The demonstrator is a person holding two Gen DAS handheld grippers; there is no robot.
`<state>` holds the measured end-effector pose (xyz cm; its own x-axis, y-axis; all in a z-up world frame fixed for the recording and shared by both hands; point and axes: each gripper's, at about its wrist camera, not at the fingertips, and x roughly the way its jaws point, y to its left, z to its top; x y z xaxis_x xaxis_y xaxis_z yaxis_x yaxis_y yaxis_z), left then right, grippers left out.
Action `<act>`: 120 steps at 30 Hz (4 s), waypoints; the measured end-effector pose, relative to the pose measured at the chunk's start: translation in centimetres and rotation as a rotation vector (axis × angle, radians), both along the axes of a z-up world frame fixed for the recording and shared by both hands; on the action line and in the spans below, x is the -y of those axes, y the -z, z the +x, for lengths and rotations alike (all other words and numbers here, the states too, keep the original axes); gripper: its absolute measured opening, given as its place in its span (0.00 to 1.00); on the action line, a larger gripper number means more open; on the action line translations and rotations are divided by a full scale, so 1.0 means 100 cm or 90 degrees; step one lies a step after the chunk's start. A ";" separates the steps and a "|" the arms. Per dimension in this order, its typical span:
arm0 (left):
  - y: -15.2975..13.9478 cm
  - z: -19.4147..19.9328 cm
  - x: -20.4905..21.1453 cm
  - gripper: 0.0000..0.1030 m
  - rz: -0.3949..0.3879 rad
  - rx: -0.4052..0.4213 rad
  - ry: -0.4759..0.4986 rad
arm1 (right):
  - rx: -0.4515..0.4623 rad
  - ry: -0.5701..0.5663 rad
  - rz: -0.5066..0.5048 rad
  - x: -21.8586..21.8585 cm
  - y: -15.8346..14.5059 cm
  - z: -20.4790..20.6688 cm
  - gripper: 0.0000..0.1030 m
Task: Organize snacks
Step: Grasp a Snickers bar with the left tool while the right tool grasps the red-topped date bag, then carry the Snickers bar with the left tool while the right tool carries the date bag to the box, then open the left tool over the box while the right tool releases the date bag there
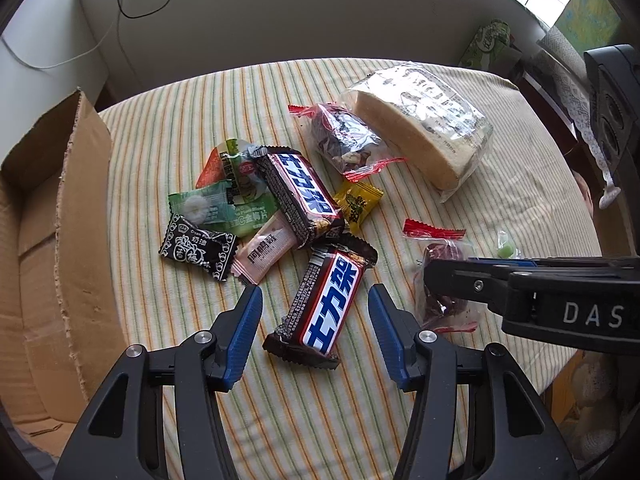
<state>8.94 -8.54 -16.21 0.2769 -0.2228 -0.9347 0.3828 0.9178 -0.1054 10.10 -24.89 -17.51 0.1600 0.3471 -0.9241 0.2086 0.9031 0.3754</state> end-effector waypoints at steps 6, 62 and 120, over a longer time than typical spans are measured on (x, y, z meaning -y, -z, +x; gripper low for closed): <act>0.008 0.000 0.002 0.36 0.005 -0.020 0.007 | 0.006 -0.016 -0.005 -0.007 0.001 -0.002 0.37; -0.061 -0.044 -0.193 0.26 -0.093 0.092 -0.338 | 0.160 -0.307 0.009 -0.207 -0.102 0.001 0.29; -0.085 -0.051 -0.173 0.29 -0.111 0.121 -0.301 | 0.221 -0.166 -0.064 -0.052 -0.098 -0.030 0.61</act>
